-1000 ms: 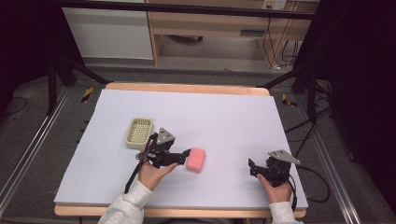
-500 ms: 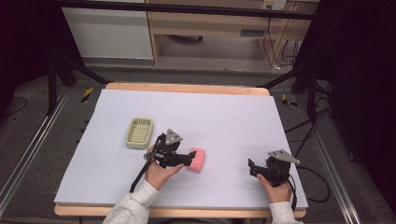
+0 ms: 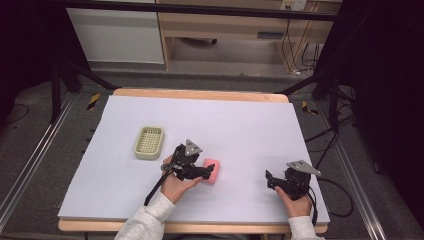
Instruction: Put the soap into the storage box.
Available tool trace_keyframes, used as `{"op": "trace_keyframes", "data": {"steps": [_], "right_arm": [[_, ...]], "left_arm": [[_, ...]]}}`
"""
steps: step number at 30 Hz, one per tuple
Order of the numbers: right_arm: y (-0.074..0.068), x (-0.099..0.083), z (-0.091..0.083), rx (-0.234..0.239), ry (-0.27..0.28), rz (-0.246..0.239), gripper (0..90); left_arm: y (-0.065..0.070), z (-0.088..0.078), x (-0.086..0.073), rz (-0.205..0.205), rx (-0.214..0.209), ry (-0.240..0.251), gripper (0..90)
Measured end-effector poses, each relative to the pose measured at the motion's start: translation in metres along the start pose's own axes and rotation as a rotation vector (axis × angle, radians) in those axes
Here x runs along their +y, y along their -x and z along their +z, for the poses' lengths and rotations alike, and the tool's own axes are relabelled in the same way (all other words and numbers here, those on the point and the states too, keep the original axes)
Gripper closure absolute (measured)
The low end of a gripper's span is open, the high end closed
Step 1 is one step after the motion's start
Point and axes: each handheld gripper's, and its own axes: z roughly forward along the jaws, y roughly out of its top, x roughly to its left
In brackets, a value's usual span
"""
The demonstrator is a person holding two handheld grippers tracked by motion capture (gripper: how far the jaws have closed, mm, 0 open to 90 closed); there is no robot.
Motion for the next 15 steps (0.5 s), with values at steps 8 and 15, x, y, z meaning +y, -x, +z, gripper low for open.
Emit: {"op": "trace_keyframes", "data": {"steps": [8,15], "right_arm": [[0.000,0.000,0.000,0.001,-0.001,0.000,6.1],[0.000,0.000,0.000,0.002,-0.002,-0.002,6.1]], "left_arm": [[0.006,0.009,0.000,0.019,0.006,-0.032,21.1],[0.011,0.019,-0.001,0.021,-0.002,-0.051,21.0]]}}
